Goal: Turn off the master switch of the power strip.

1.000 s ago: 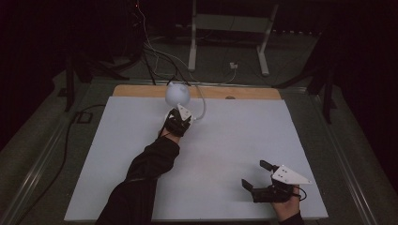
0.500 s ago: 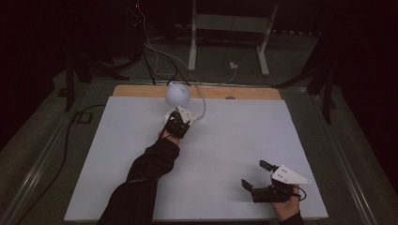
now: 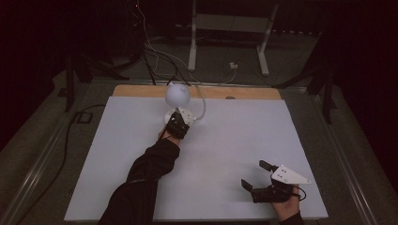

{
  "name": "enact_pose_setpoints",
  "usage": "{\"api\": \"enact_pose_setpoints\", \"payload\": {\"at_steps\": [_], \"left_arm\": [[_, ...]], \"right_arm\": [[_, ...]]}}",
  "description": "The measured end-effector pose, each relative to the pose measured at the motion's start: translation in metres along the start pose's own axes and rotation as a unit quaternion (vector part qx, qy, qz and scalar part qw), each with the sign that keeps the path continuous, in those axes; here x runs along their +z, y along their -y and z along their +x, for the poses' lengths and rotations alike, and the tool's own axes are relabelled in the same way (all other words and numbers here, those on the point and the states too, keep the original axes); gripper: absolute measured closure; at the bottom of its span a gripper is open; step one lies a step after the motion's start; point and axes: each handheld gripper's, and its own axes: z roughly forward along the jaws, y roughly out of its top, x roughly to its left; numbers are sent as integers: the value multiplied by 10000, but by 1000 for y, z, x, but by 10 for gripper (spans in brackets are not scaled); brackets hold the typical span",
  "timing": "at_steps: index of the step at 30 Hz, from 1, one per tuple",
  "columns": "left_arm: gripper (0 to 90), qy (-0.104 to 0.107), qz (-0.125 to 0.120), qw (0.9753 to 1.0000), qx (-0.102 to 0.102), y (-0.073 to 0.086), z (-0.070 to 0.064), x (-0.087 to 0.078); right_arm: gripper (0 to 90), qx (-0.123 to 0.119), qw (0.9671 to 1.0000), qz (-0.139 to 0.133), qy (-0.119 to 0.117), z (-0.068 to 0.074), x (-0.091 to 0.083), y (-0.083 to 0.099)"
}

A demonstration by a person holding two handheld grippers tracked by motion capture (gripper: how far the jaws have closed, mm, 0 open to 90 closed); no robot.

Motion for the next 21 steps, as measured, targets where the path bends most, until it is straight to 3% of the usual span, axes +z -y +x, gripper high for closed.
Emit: {"api": "enact_pose_setpoints", "payload": {"at_steps": [4,11,21], "left_arm": [[900,79,-20,10000,48,1,-1,0],[900,5,20,9994,331,0,-3,0],[900,83,167,9988,446,-4,-1,1]], "right_arm": [[0,-1,10000,7,5,0,0,0],[0,-14,10000,12,0,0,0,0],[0,-9,10000,22,-16,1,1,0]]}}
